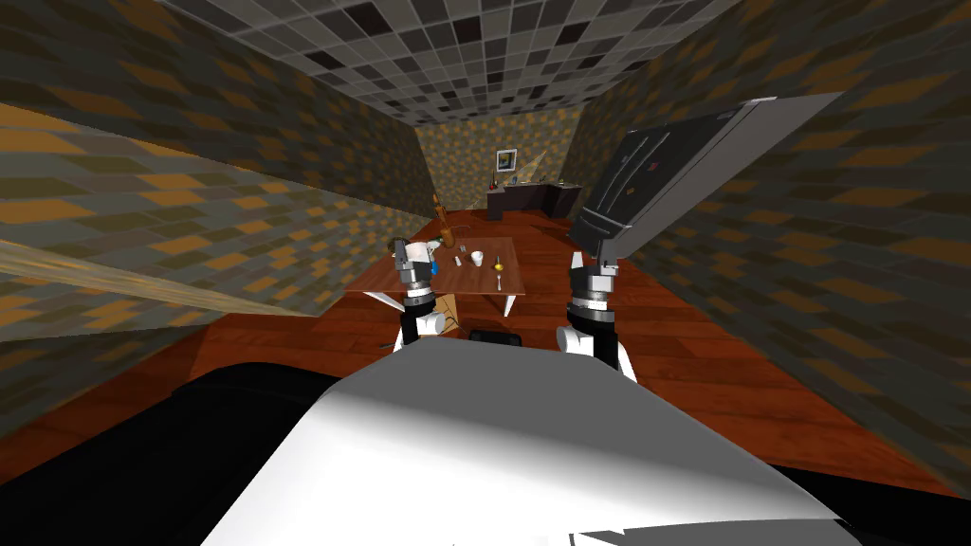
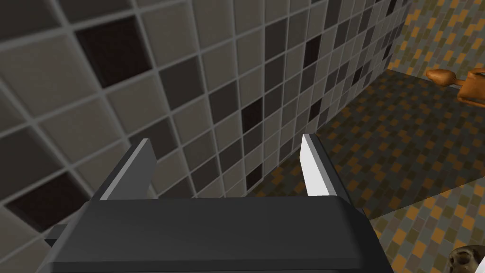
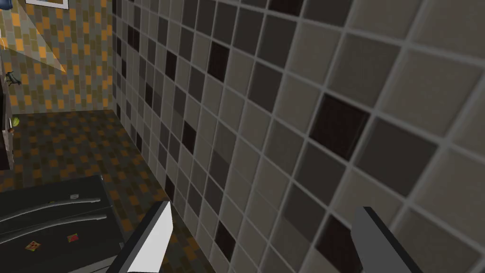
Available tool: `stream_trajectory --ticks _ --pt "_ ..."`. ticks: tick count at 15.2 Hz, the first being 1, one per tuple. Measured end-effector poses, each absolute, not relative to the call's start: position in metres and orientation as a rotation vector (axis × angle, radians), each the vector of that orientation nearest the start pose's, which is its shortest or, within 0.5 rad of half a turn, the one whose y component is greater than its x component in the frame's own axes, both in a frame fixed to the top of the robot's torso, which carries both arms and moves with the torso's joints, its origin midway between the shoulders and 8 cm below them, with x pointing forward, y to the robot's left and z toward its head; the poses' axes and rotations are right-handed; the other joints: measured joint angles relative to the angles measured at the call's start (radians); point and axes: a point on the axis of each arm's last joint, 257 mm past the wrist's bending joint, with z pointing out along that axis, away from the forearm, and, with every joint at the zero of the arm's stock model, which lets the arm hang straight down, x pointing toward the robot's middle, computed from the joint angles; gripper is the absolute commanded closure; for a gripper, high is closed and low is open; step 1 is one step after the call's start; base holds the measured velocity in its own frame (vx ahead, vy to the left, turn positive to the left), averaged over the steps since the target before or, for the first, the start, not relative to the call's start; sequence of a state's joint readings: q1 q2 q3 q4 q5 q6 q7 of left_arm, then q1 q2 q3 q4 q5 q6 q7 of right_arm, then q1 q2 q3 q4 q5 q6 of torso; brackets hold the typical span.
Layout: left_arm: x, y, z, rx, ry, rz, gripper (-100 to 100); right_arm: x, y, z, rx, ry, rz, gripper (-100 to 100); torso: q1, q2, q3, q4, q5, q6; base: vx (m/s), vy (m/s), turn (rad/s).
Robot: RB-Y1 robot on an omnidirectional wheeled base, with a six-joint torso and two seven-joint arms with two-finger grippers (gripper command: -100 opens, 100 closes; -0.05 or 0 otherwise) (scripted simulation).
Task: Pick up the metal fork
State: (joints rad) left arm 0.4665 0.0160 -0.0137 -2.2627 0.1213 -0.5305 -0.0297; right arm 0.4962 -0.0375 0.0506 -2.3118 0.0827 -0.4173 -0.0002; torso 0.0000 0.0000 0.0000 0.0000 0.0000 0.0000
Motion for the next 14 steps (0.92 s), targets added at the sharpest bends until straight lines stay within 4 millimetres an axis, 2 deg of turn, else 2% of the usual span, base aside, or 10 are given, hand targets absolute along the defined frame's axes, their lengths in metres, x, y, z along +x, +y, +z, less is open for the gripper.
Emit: stream_trajectory --ticks 6,14 --pt "0.343 0.285 0.033 -0.680 0.526 -1.385 0 0.360 -0.241 0.004 0.463 0.863 1.140 -100 -0.002 -0.002 -0.001 0.000 0.000 -0.001 0.020 -0.016 0.226" --pt "0.343 0.285 0.033 -0.680 0.526 -1.385 0 0.365 -0.235 -0.029 0.243 1.008 0.914 -100 -0.004 -0.003 -0.002 -0.001 -0.001 -0.001 0.030 -0.047 0.186"
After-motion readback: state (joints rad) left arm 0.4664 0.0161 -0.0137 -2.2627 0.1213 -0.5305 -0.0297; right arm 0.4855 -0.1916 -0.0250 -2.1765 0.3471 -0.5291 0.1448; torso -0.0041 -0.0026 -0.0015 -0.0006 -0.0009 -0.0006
